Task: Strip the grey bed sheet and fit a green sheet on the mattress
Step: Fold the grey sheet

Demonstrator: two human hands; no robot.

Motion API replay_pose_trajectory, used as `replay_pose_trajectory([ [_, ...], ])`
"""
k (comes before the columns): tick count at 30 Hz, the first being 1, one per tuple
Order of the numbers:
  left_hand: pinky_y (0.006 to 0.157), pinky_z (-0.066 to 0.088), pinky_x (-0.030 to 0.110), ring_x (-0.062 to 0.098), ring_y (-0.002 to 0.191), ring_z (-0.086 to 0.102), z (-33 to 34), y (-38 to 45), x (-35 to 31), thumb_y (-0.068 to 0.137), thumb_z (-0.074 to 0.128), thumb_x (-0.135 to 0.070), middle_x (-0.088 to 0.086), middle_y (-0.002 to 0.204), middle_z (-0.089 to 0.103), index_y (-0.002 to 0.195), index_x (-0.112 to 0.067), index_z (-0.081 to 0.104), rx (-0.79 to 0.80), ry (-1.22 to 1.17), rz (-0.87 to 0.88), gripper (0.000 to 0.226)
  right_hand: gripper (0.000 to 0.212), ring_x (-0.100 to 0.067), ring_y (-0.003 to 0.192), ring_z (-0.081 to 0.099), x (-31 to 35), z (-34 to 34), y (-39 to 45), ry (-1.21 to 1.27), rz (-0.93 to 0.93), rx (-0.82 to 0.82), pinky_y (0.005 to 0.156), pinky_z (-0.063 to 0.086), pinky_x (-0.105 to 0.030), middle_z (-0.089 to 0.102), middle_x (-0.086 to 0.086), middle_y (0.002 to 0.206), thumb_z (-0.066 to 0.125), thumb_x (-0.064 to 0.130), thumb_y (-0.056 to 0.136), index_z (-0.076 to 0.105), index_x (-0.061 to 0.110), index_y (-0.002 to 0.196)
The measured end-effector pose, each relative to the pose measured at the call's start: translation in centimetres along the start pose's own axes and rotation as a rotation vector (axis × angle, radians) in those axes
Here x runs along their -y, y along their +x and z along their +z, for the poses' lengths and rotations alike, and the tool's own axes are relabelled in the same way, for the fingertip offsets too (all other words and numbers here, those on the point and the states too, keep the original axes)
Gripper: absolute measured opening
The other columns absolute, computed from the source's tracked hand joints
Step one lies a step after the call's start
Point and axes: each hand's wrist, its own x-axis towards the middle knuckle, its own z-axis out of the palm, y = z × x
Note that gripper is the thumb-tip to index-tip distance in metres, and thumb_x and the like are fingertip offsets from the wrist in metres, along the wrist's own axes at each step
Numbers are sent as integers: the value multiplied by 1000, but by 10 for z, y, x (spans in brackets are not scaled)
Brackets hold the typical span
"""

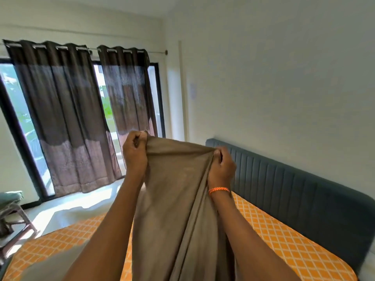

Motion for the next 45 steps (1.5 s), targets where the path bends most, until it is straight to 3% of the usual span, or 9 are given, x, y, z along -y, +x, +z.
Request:
replay_pose_trajectory([
  [10, 74, 42, 28, 6, 78, 51, -25, 117, -122, 107, 56, -26, -3, 84, 57, 90, -18, 59, -157, -29, 262, 18, 17, -22, 81, 61, 168, 55, 161, 196, -338, 44, 75, 49, -41, 67, -4, 82, 53, 12, 95, 66, 10, 85],
  [16, 72, 39, 16, -6, 74, 47, -50, 173, -197, 107, 54, -25, -12, 82, 53, 90, -18, 54, -259, -25, 424, 19, 18, -1, 70, 52, 245, 60, 199, 407, -422, 145, 67, 42, -21, 61, 4, 75, 55, 4, 98, 64, 5, 82],
  [22, 79, 45, 30, 6, 84, 54, -77, 156, -139, 106, 54, -32, -9, 89, 59, 94, -22, 58, -229, 8, 237, 16, 25, -14, 73, 47, 190, 57, 141, 459, -173, 593, 72, 37, -33, 55, 0, 69, 56, 9, 93, 62, 11, 68],
  [26, 68, 41, 17, -5, 73, 50, -81, 128, -101, 108, 54, -27, -11, 82, 55, 89, -19, 58, -216, 60, 159, 21, 28, -17, 74, 47, 137, 47, 81, 473, 23, 731, 71, 36, -31, 52, -10, 72, 55, 15, 89, 57, -4, 69],
  [30, 68, 43, 23, 3, 76, 50, -69, 110, -84, 108, 53, -28, -5, 83, 55, 94, -7, 60, -165, 73, 132, 26, 33, -18, 74, 49, 92, 39, 26, 479, 167, 741, 73, 40, -31, 55, -12, 72, 59, 24, 79, 59, -7, 70],
  [34, 73, 45, 23, 2, 75, 50, -54, 98, -79, 108, 55, -28, -9, 79, 54, 90, -8, 58, -105, 64, 131, 27, 20, -15, 79, 61, 67, 32, -19, 450, 135, 745, 76, 50, -27, 69, -14, 82, 59, 13, 89, 73, 1, 82],
  [37, 69, 41, 13, -4, 70, 49, -43, 94, -82, 108, 54, -27, -12, 77, 52, 89, -11, 57, -59, 86, 139, 25, 11, -11, 87, 68, 61, 30, -45, 406, 71, 673, 80, 54, -28, 74, 0, 88, 66, 15, 100, 75, 15, 94],
  [41, 69, 43, 19, -1, 70, 49, -32, 96, -86, 107, 56, -26, -11, 76, 53, 88, -9, 59, -15, 75, 152, 26, 29, -8, 109, 68, 70, 30, -62, 370, -34, 591, 90, 55, -19, 72, 16, 115, 71, 20, 98, 68, 26, 126],
  [45, 74, 47, 30, 4, 74, 53, -26, 101, -90, 105, 57, -30, -13, 76, 56, 85, -17, 59, 21, 75, 163, 24, 27, -4, 105, 69, 74, 36, -62, 287, -169, 412, 88, 57, -19, 73, 15, 112, 69, 15, 100, 72, 22, 126],
])
